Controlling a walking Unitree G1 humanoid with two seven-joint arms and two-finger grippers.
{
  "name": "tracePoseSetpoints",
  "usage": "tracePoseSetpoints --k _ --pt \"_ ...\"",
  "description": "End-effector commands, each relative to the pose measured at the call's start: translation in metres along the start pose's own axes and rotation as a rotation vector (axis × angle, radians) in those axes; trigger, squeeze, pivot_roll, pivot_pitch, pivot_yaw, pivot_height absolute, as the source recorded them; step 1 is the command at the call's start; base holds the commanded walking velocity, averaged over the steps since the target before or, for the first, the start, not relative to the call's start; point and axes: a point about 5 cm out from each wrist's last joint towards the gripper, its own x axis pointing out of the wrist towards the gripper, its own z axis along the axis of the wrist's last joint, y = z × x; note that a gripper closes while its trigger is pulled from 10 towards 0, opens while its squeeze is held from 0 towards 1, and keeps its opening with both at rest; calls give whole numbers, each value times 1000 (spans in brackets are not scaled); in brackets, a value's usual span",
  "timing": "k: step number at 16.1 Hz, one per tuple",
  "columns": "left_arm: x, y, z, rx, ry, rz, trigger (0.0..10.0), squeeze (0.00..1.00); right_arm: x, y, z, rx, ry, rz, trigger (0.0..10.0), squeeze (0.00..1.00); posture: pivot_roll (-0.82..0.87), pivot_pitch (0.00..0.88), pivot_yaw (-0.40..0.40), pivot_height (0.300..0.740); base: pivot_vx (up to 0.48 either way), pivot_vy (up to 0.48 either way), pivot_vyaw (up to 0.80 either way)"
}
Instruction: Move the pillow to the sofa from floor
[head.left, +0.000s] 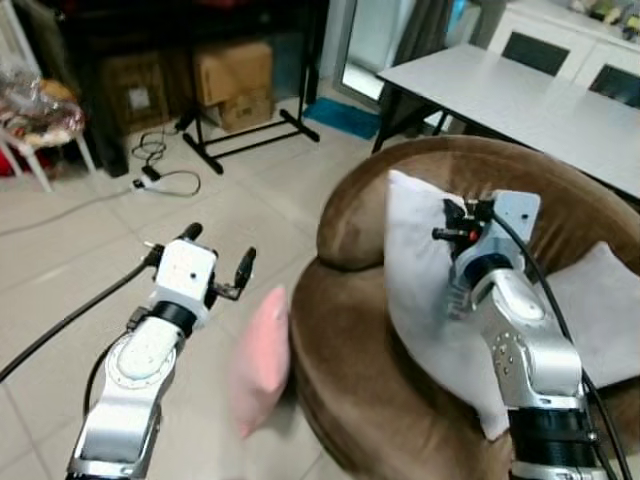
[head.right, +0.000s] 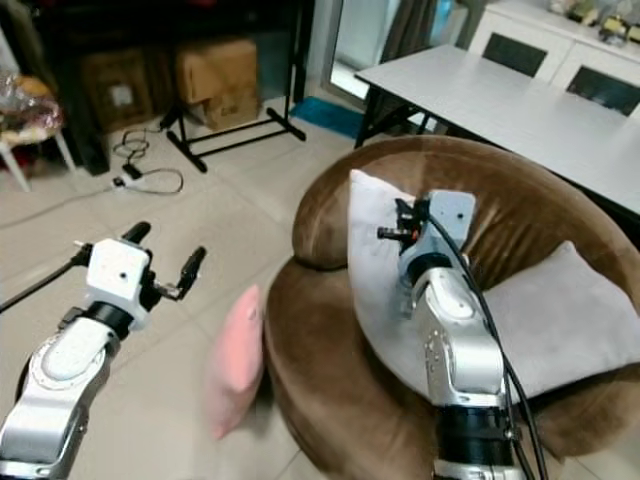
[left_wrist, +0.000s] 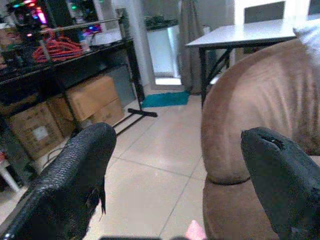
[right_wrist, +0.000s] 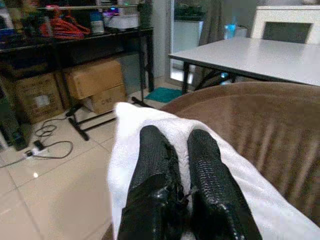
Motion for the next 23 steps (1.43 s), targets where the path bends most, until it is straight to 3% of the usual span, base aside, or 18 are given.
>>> tracePoseSetpoints --k 1,6,11,16,20,23 --pt "3 -11 3 -19 -16 -48 10000 0 -2 -12 13 -12 -54 -39 10000 0 26 0 -107 740 330 0 0" --pt "4 -18 1 -13 -3 -106 10000 0 -8 -15 12 -14 -55 -59 10000 0 2 0 -69 740 317 0 -160" --pt "3 -40 -2 -12 18 -315 10000 0 -23 -16 16 0 -73 -62 10000 0 -44 0 -15 740 0 0 0" --pt "-15 -40 -12 -6 93 -497 10000 0 -23 -14 10 152 65 -84 10000 0 -39 0 -33 740 0 0 0" --pt "-22 -40 -16 -4 133 -582 10000 0 -10 -31 0 402 201 -231 10000 0 -32 0 -55 740 0 0 0" --pt "-24 -38 -16 -2 142 -595 10000 0 1 -47 -1 465 221 -326 10000 0 -25 0 -66 740 0 0 0"
